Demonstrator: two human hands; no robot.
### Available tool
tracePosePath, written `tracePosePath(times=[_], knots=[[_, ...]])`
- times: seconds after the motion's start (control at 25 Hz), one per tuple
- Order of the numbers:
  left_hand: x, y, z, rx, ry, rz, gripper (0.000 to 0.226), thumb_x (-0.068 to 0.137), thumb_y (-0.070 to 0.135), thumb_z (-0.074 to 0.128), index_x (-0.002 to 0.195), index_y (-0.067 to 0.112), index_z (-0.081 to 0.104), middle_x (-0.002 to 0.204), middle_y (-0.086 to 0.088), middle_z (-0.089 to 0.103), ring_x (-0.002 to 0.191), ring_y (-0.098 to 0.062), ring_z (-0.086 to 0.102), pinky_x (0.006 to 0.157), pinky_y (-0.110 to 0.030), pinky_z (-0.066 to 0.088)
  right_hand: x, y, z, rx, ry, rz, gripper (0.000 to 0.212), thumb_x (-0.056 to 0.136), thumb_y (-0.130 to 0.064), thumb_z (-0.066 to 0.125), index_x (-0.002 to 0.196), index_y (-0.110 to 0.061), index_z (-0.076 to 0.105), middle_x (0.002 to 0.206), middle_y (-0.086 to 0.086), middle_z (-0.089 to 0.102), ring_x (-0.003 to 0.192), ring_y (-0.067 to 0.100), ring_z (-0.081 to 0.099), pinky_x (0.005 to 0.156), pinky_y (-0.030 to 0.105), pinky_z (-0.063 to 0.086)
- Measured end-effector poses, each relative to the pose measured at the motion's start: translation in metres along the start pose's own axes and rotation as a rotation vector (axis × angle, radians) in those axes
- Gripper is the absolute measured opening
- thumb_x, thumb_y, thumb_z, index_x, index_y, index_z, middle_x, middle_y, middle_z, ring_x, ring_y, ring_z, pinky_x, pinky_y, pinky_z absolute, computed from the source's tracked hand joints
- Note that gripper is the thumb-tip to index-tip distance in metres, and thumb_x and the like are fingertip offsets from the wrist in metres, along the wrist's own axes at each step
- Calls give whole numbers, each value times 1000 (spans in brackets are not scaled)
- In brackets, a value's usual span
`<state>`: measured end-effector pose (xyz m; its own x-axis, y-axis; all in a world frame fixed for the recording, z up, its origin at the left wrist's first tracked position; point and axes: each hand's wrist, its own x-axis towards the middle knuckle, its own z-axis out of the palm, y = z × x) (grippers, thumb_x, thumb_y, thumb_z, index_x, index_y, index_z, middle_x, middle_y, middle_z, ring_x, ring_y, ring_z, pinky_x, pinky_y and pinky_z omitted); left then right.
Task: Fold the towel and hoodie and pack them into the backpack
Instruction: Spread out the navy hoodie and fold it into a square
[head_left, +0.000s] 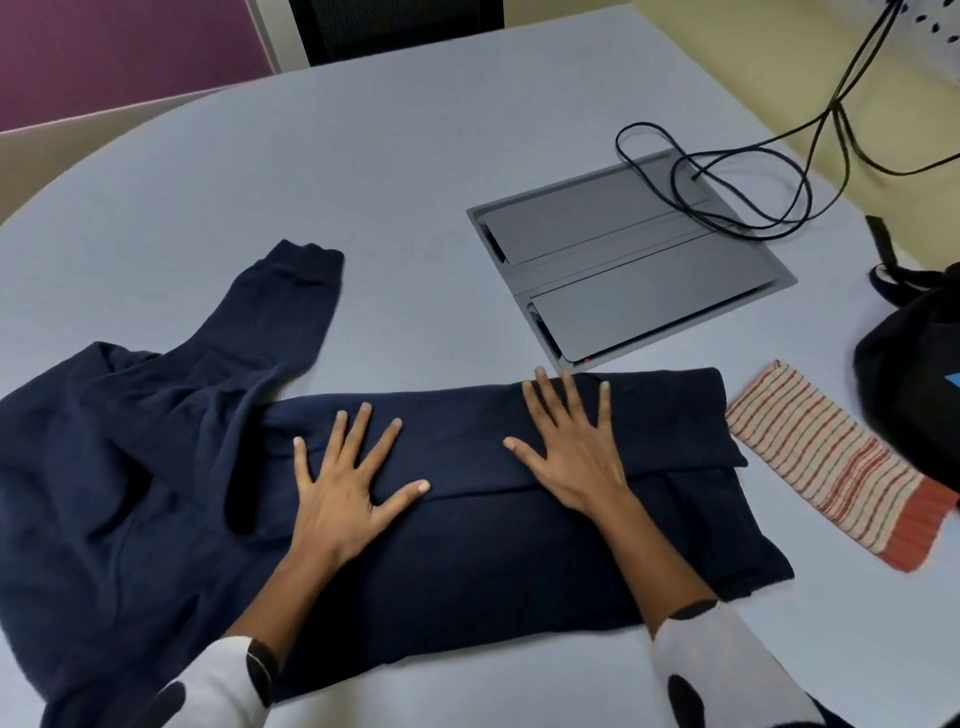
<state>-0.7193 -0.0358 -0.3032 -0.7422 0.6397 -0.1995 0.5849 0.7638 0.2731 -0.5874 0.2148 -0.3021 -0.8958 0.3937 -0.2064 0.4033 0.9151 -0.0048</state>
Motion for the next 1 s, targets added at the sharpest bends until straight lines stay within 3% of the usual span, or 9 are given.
tracePosePath(times=[0.2,0.4,0.48,0.6,0.68,0.76,0.84,0.92,1.0], knots=[[3,3,-1,26,-22,-64,97,66,92,17,148,44,-1,157,19,-14,143,-5,-20,112,-50,-18,0,83,-2,-81,-4,320,81,85,-74,-5,150,-27,-13,158,-2,-21,144,24,-24,108,63,-18],[1,4,-5,21,-50,-50,95,69,90,10,149,42,-7,156,17,-20,142,-7,-24,111,-51,-21,7,86,-4,14,-131,318,83,77,-79,-12,145,-33,-24,154,-6,-32,141,24,-31,107,62,-18],[-3,2,-5,35,-69,-27,93,72,87,4,150,38,-6,157,14,-18,142,-9,-24,112,-54,-18,8,88,-10,50,-197,329,84,79,-81,-5,146,-33,-22,154,-7,-31,140,25,-32,107,62,-17],[-25,-12,-10,83,-23,-159,91,74,81,-6,150,31,-2,158,9,-12,147,-19,-11,110,-62,9,15,79,-21,115,-272,407,86,84,-75,10,151,-27,-11,158,1,-22,142,30,-28,108,62,-16],[-45,-23,-18,10,-37,-269,93,78,77,-6,151,24,16,160,-4,7,146,-26,16,103,-54,36,24,54,-28,183,-110,443,84,89,-68,25,153,-15,12,160,15,-1,145,37,-14,112,58,-10],[-69,-32,-22,-24,-49,-197,89,89,70,1,136,13,50,144,-16,44,126,-31,52,90,-44,51,35,6,-37,376,193,364,68,94,-53,42,142,-5,39,151,22,31,143,38,15,117,52,11],[-85,-44,-28,-33,37,-101,80,93,65,10,121,13,63,128,-11,60,105,-26,66,79,-37,56,48,-63,-51,750,316,343,48,95,-42,51,122,-3,60,125,17,58,117,29,51,103,40,38],[-90,-53,-44,-129,159,-56,66,94,61,23,117,16,64,126,-1,59,89,-18,68,66,-32,58,63,-132,-64,1223,156,461,40,95,-37,56,101,0,68,91,11,69,81,20,64,81,34,54],[-89,-67,-59,-193,263,-68,52,92,52,34,117,17,62,125,5,54,80,-12,67,59,-30,56,81,-191,-69,1609,-106,595,42,93,-36,59,95,5,66,80,14,69,71,22,68,71,32,59]])
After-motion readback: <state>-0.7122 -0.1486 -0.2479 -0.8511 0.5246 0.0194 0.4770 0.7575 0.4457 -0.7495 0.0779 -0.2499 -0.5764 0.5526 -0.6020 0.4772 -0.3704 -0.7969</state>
